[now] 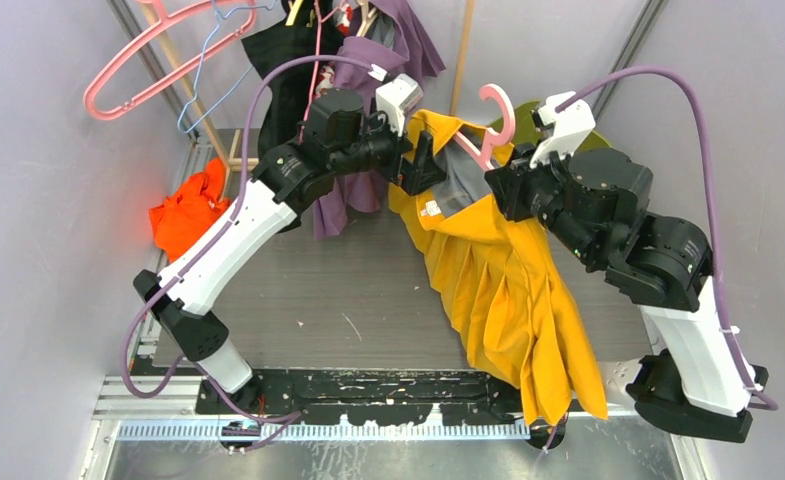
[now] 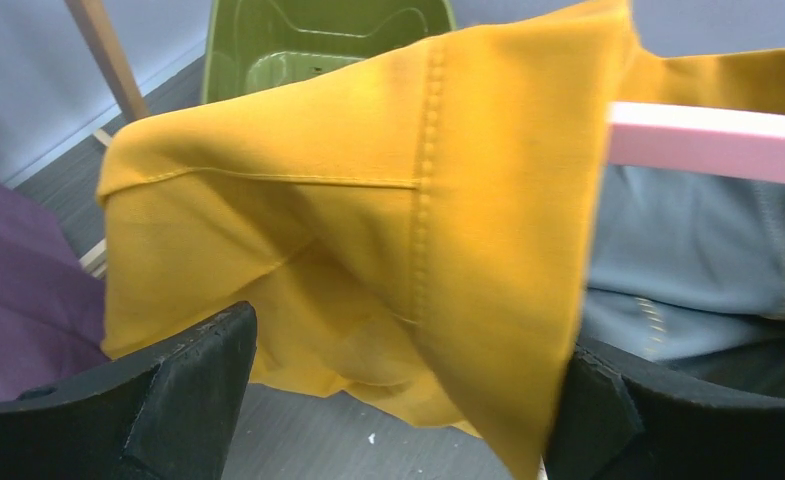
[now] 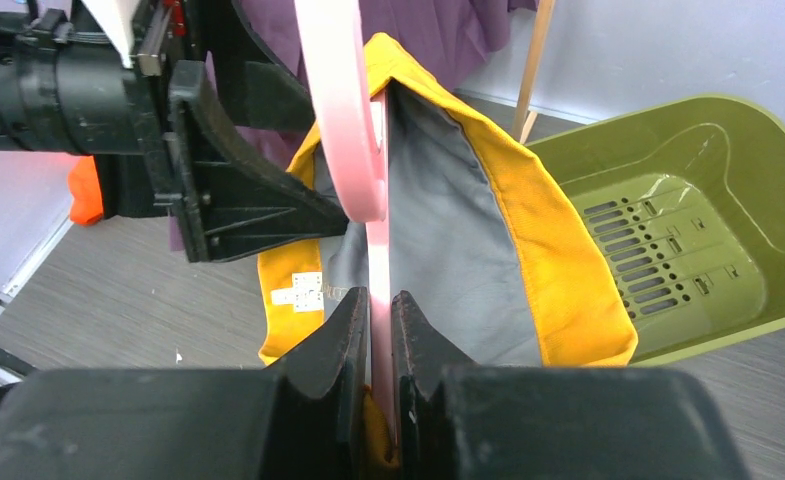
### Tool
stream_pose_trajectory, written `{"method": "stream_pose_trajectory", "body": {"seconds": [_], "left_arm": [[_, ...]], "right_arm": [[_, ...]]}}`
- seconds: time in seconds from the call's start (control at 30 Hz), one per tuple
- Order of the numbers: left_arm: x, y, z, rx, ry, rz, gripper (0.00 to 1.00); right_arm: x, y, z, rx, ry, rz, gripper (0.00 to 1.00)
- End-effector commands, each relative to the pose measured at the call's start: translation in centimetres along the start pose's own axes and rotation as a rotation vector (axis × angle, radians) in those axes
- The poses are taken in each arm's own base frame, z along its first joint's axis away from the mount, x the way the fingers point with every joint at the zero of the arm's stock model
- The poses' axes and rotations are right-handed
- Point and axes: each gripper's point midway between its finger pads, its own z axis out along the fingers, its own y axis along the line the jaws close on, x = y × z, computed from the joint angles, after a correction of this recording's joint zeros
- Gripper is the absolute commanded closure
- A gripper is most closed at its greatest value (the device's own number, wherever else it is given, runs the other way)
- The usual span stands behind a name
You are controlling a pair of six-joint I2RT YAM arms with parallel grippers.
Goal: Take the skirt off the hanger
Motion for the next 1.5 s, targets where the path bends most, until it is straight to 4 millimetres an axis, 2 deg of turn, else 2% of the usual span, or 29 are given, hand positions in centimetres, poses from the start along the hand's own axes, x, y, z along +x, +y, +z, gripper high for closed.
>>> {"method": "stream_pose_trajectory", "body": {"seconds": [0.0,0.13,0.2,0.3,0.33,0.4,0.43,0.47,0.6,0.7,0.9,1.03,1.13,1.2,1.27,1.37,1.47], "left_arm": [[-2.2,0.7,-0.2,-0.053,-0.055,0.065,0.00],[-2.8,1.2,0.5,-0.072,-0.082,0.062,0.00],[-3.4,1.5,0.8,-0.085,-0.106,0.067,0.08],[-3.8,1.8,1.5,-0.091,-0.109,0.084,0.34],[-4.0,1.9,1.6,-0.092,-0.109,0.089,0.47],[-4.6,2.3,1.9,-0.117,-0.112,0.092,0.83],[-5.0,2.7,1.9,-0.139,-0.122,0.088,0.97],[-5.6,2.8,1.8,-0.153,-0.138,0.090,1.00],[-7.7,3.0,1.4,-0.169,-0.202,0.127,1.00],[-8.6,4.4,1.1,-0.205,-0.210,0.127,1.00],[-8.5,10.3,-0.2,-0.245,-0.192,0.027,1.00],[-7.4,14.6,-0.7,-0.287,-0.165,0.003,1.00],[-6.8,17.1,-0.4,-0.305,-0.150,-0.016,1.00],[-6.8,17.3,-0.2,-0.298,-0.151,-0.021,1.00],[-7.0,16.6,0.1,-0.256,-0.164,-0.042,0.99],[-6.5,15.8,0.8,-0.203,-0.156,-0.079,0.99],[-6.0,15.3,0.9,-0.191,-0.137,-0.091,1.00]], "right_arm": [[-4.9,0.1,-3.0,-0.064,-0.175,0.125,0.99],[-4.4,0.1,-3.0,-0.068,-0.161,0.128,0.99],[-4.2,0.2,-3.0,-0.075,-0.157,0.133,0.99],[-3.8,0.5,-2.8,-0.082,-0.141,0.132,0.99],[-3.5,0.5,-2.7,-0.081,-0.131,0.130,0.99],[-3.0,0.7,-2.5,-0.083,-0.110,0.126,0.99],[-2.7,0.7,-2.4,-0.083,-0.100,0.125,0.99],[-2.5,0.7,-2.4,-0.085,-0.093,0.123,0.99],[-1.4,0.6,-2.3,-0.078,-0.066,0.124,0.99],[-0.4,0.4,-2.5,-0.075,-0.036,0.116,0.99],[1.3,0.1,-3.5,-0.084,0.042,0.107,0.99],[0.9,0.2,-5.0,-0.115,0.055,0.121,0.99],[0.8,0.0,-6.0,-0.123,0.067,0.137,0.99],[0.7,-0.6,-6.2,-0.101,0.051,0.148,0.99],[0.1,-0.8,-6.2,-0.092,0.011,0.162,0.99],[-1.4,-0.8,-6.5,-0.109,-0.058,0.176,0.99],[-3.4,-1.6,-6.8,-0.074,-0.139,0.199,0.99]]}}
